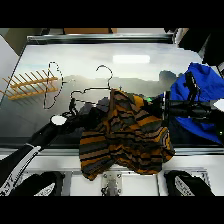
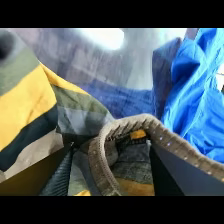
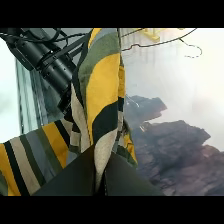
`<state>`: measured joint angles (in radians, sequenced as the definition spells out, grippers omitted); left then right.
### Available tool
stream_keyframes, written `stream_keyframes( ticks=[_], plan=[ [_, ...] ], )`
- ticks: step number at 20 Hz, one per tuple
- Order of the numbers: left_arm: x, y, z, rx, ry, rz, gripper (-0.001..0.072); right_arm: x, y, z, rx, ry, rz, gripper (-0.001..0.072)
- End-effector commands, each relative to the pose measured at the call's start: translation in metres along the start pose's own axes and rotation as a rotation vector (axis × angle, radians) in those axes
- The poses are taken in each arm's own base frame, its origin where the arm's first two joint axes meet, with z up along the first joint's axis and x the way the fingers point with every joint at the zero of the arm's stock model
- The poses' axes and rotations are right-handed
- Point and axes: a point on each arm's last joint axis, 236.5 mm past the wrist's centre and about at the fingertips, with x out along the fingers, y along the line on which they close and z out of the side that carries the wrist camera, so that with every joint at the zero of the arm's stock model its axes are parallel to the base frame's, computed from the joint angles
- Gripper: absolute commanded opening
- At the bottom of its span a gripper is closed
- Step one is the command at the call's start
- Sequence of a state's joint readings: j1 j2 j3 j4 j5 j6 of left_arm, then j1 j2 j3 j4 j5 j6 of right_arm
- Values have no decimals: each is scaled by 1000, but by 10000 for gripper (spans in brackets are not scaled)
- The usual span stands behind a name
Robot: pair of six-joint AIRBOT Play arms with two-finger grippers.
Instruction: Fold the clothes and pants, and hang the long-sleeved shirts on hangers.
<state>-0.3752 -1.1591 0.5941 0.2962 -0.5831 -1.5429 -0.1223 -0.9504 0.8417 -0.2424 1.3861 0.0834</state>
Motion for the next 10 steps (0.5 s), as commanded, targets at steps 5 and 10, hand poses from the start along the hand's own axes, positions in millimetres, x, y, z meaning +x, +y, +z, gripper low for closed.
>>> stream_keyframes(
  ticks=[5, 10],
  plan=[
    [5, 24, -18, -19, 69, 44, 12, 0, -1, -5, 73, 24, -6, 4],
    [-35, 19, 27, 33, -57, 35, 11, -5, 3, -7, 205, 52, -28, 3]
  ],
)
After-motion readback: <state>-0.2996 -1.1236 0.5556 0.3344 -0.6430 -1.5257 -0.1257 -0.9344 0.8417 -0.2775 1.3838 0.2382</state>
